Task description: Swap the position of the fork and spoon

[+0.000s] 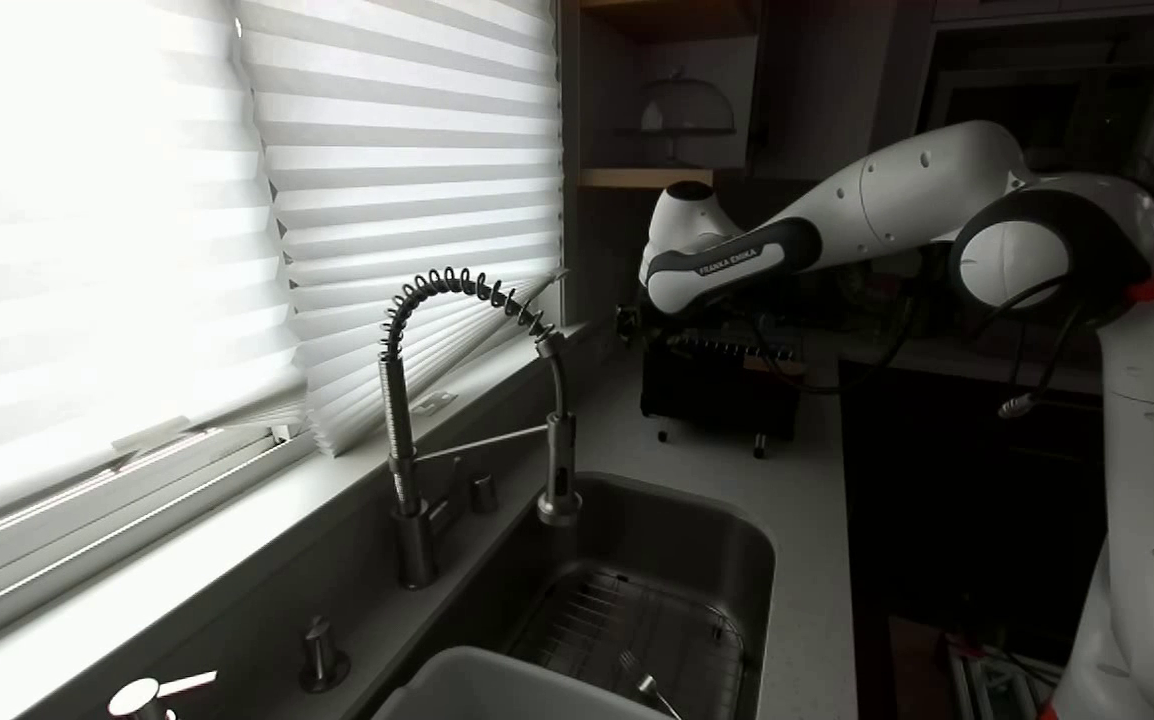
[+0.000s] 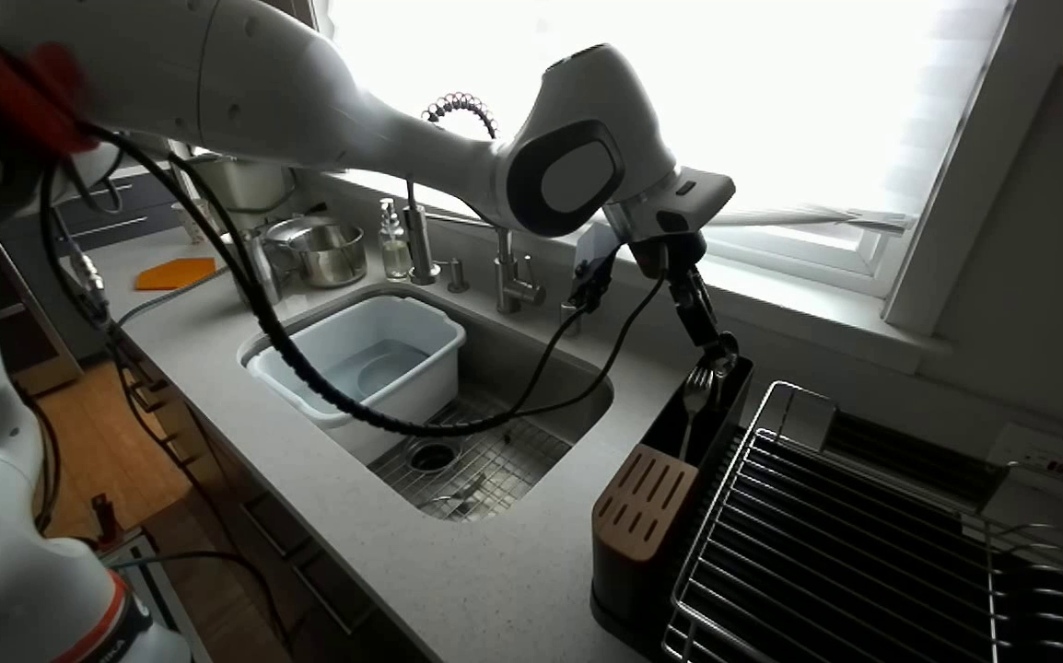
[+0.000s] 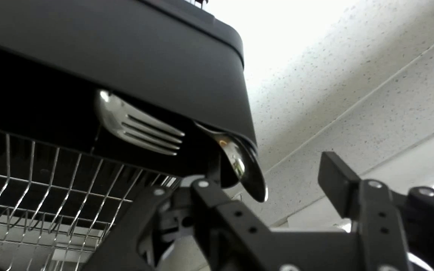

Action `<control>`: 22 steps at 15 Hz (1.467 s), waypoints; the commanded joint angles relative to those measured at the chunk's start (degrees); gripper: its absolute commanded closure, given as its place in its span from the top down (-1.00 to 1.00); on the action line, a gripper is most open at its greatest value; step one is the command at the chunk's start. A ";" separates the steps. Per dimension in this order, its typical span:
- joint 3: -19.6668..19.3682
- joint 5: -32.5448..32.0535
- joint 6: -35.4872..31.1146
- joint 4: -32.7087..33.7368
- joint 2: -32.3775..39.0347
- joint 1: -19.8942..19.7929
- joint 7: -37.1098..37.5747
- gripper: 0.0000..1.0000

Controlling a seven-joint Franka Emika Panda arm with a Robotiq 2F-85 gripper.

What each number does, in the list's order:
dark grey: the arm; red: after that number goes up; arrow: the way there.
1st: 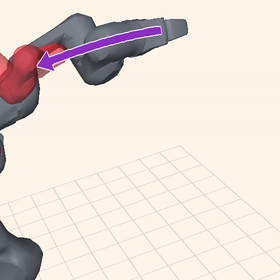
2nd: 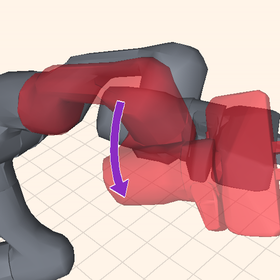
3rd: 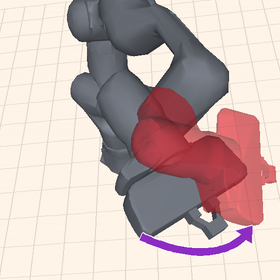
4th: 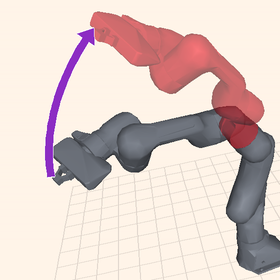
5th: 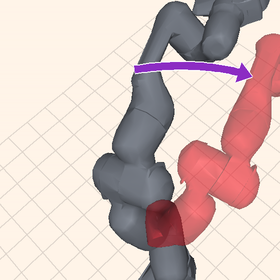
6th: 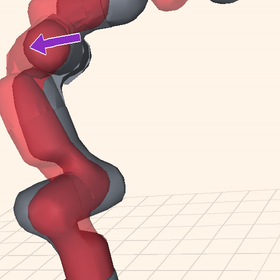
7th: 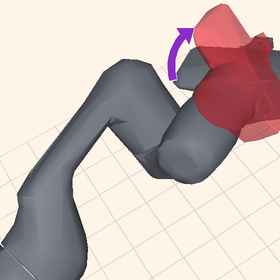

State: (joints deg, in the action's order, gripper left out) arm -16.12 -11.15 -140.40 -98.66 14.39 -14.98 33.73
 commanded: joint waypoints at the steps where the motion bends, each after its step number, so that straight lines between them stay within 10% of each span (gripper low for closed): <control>1: -1.94 -1.13 -0.31 1.89 1.83 1.40 0.50 -0.23; 6: -2.99 -1.67 0.35 2.42 2.72 1.90 0.80 -0.98; 22: -4.40 -7.40 0.01 -0.54 -7.64 3.45 3.89 -0.97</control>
State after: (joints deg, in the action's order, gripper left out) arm -19.81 -15.39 -140.40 -96.24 11.16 -12.51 35.03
